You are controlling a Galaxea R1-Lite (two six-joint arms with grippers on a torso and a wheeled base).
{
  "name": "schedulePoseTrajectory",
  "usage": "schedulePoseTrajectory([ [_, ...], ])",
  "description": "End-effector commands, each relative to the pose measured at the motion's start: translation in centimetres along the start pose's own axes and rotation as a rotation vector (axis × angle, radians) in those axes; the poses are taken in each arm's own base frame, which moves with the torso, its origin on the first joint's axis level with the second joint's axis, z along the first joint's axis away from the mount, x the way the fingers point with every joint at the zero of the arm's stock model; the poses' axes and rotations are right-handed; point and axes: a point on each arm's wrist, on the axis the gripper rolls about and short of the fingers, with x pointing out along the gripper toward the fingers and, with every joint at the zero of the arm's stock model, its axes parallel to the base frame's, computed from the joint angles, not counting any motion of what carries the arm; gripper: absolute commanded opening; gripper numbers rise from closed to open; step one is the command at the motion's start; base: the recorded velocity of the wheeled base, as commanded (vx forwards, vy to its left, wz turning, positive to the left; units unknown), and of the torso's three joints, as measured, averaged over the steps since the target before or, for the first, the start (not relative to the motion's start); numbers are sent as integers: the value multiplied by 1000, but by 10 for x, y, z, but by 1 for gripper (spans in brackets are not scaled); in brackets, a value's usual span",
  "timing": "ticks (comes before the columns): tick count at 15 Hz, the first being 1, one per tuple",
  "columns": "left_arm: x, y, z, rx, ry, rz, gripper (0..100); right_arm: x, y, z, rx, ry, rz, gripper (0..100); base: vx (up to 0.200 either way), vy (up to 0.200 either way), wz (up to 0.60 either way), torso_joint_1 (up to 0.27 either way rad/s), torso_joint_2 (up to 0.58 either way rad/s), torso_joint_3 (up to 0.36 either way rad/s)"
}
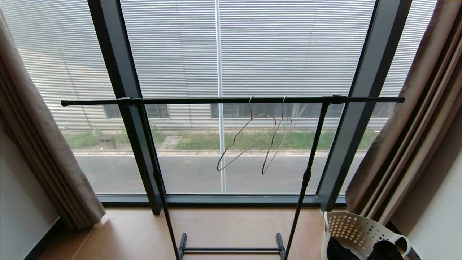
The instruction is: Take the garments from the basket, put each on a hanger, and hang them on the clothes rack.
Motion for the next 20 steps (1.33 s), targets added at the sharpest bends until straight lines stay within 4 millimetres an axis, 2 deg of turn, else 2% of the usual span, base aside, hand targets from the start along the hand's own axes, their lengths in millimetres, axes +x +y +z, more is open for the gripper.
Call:
schedulePoseTrajectory([
  [1, 0, 0, 0, 0, 0, 0, 100, 0, 0, 0, 3, 1, -1, 100, 0, 0, 0, 0, 0, 0],
  [20, 0, 0, 0, 0, 1, 0, 100, 0, 0, 0, 0, 2, 0, 100, 0, 0, 0, 0, 0, 0],
])
